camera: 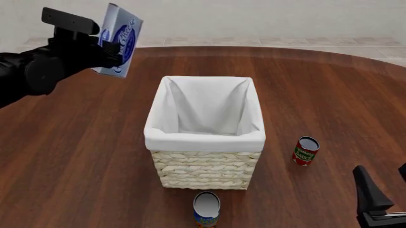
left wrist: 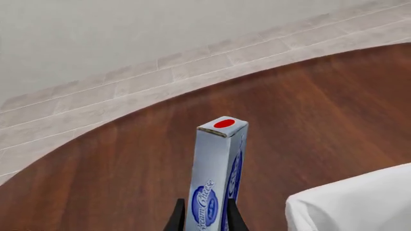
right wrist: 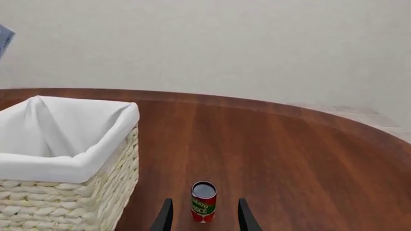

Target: Pick up the cream cheese box, and put it in the basket.

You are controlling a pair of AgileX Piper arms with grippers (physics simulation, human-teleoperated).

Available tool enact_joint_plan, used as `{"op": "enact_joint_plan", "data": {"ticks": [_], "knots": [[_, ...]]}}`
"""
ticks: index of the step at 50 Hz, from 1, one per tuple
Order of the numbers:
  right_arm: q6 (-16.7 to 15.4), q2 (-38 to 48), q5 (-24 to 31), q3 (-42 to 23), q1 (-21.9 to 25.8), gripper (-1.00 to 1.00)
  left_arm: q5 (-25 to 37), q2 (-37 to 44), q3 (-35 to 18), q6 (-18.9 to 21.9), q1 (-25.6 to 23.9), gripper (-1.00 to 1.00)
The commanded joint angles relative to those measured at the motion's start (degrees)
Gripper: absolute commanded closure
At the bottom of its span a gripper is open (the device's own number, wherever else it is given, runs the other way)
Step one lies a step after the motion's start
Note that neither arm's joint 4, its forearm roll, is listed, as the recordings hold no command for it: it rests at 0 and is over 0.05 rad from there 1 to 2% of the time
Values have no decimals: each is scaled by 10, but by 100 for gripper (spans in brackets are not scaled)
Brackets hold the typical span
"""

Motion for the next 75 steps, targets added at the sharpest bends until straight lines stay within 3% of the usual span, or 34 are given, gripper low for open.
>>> {"op": "enact_joint_plan", "data": {"ticks": [1, 41, 75], "knots": [[1, 0, -2, 4, 3, -100, -13, -34, 19, -14, -5, 100], [-4, 0, 9, -13, 2, -100, -80, -118, 94, -102, -66, 100], [3, -1, -7, 13, 2, -100, -143, -149, 140, -165, -162, 100]]}}
